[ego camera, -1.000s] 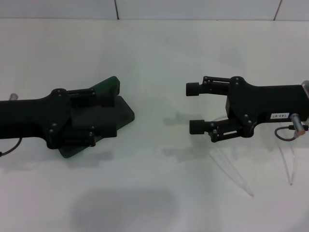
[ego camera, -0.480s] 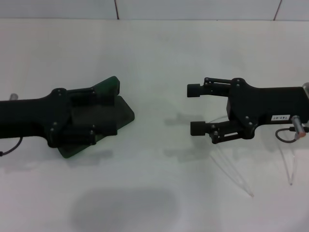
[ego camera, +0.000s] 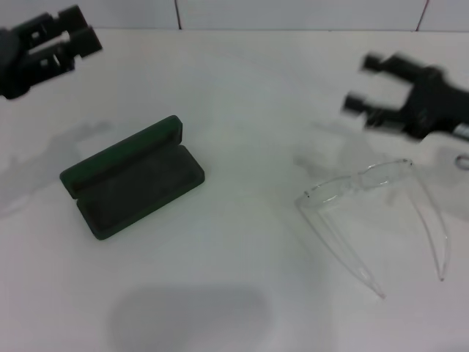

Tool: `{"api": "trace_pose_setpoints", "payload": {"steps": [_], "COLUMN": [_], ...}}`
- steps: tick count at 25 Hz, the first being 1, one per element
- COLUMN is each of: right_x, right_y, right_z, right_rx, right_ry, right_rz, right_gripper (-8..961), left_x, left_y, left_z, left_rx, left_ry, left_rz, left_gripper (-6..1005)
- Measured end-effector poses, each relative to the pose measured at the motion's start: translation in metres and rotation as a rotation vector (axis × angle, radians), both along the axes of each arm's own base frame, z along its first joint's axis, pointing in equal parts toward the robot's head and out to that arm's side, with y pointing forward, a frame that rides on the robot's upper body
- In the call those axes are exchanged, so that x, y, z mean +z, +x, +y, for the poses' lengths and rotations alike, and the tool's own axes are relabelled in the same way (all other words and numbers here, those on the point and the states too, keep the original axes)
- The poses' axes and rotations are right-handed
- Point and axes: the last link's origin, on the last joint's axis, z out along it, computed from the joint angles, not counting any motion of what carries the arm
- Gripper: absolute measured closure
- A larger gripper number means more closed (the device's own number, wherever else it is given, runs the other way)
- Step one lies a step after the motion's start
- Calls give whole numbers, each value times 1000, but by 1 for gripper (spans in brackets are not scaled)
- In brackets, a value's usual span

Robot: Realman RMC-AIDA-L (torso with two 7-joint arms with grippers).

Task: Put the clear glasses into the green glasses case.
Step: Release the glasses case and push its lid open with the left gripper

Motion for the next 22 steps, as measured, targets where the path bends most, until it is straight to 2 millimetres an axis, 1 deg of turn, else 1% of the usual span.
{"api": "trace_pose_setpoints", "payload": {"steps": [2, 4, 5, 7, 9, 11, 13, 15, 17, 19, 22], "right_x": [17, 32, 40, 49, 53, 56, 58, 58, 56, 52, 45], "right_y": [15, 27, 32, 38, 40, 40, 40, 39, 37, 35, 32], "right_z": [-1, -2, -1, 3, 7, 13, 19, 21, 25, 28, 32], "right_rx": [-87, -151, -183, -217, -233, -243, -255, -259, -260, -258, -249], "right_ry": [164, 281, 338, 385, 396, 402, 408, 409, 406, 394, 369], "right_rz": [87, 137, 156, 147, 128, 115, 106, 99, 87, 66, 28], "right_gripper": [78, 78, 78, 79, 79, 79, 80, 80, 81, 81, 82], "left_x": [7, 11, 17, 23, 28, 29, 25, 13, 0, -11, -20], "left_y": [4, 12, 20, 32, 46, 60, 71, 79, 82, 82, 84], "left_z": [7, 15, 21, 29, 36, 42, 47, 50, 50, 50, 51], "left_rx": [39, 71, 91, 137, 185, 228, 285, 330, 358, 383, 402], "left_ry": [-15, -39, -49, -58, -57, -62, -88, -131, -166, -189, -203], "left_rz": [33, 94, 150, 240, 366, 477, 612, 744, 846, 914, 948], "left_gripper": [221, 224, 226, 228, 230, 232, 233, 234, 235, 236, 238]}}
